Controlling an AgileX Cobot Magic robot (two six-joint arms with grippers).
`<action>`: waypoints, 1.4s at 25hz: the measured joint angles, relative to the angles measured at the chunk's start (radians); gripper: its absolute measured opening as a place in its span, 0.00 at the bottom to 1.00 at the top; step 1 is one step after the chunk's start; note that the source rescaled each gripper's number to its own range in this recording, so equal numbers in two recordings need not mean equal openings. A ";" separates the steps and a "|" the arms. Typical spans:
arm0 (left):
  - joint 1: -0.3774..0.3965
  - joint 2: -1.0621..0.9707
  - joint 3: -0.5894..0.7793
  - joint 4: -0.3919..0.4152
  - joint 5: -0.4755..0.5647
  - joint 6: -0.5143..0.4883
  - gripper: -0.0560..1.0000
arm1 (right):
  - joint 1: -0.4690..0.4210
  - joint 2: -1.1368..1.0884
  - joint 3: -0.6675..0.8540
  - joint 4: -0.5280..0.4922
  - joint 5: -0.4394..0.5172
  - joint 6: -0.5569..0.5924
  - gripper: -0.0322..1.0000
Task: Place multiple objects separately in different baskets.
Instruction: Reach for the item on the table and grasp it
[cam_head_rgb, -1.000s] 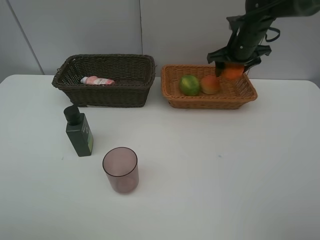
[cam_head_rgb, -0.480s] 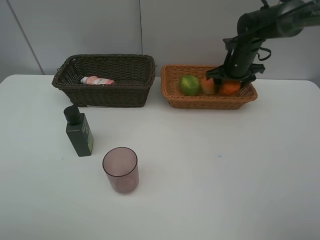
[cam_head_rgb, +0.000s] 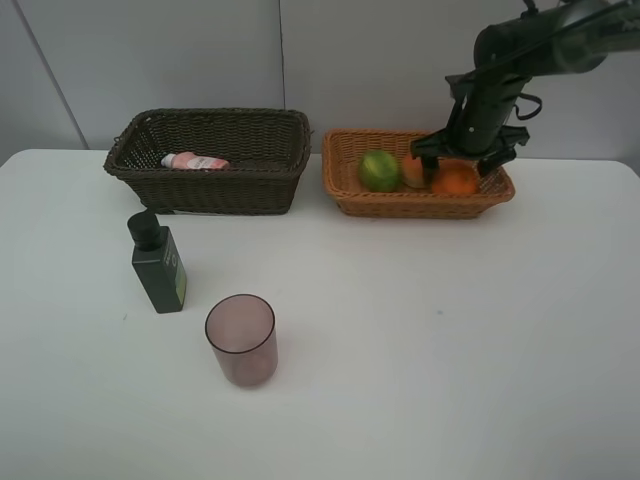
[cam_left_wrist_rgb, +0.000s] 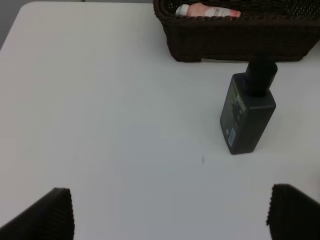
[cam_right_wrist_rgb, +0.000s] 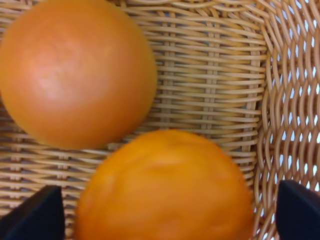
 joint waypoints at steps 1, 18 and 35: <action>0.000 0.000 0.000 0.000 0.000 0.000 1.00 | 0.001 -0.007 0.000 0.002 0.002 0.000 0.89; 0.000 0.000 0.000 0.000 0.000 0.000 1.00 | 0.269 -0.254 0.059 0.087 0.246 -0.104 0.90; 0.000 0.000 0.000 0.000 0.000 0.000 1.00 | 0.132 -0.742 0.574 0.194 0.198 -0.104 0.90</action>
